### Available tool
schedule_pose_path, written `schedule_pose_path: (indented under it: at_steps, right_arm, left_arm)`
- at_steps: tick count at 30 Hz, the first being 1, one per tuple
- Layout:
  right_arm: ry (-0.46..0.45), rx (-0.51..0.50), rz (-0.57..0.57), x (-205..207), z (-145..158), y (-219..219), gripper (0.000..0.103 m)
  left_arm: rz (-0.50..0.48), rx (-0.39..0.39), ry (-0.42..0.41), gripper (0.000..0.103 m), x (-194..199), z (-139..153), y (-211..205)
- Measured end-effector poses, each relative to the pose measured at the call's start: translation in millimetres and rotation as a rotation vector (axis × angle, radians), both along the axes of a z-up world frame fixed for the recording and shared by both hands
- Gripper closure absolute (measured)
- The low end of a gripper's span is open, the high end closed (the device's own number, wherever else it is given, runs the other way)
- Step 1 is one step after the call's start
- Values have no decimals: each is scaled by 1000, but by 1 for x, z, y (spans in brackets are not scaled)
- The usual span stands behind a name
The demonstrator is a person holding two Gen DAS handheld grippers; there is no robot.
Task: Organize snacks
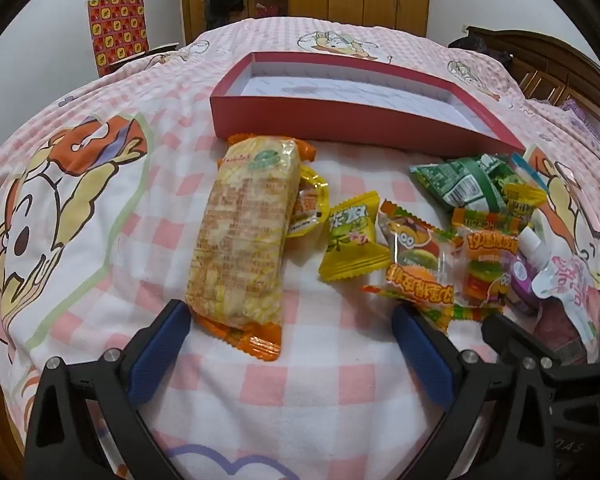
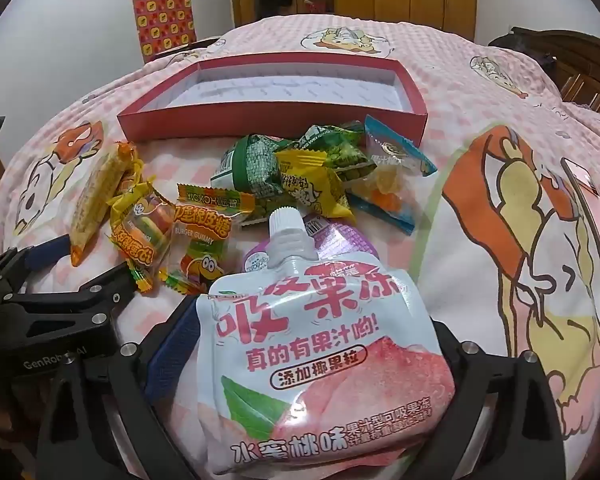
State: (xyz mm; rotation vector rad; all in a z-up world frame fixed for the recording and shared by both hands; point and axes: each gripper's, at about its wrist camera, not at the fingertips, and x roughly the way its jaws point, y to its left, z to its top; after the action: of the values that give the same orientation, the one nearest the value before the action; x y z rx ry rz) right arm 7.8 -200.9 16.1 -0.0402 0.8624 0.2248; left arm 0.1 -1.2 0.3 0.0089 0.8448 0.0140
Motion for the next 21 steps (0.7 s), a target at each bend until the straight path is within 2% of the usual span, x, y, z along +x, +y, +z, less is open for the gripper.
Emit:
schedule_pose_path:
  at_steps: [21]
  right_arm:
    - [-6,2,1,0,-1,0,4]
  left_arm:
    - [2,-16,-17,0,-3,0,1]
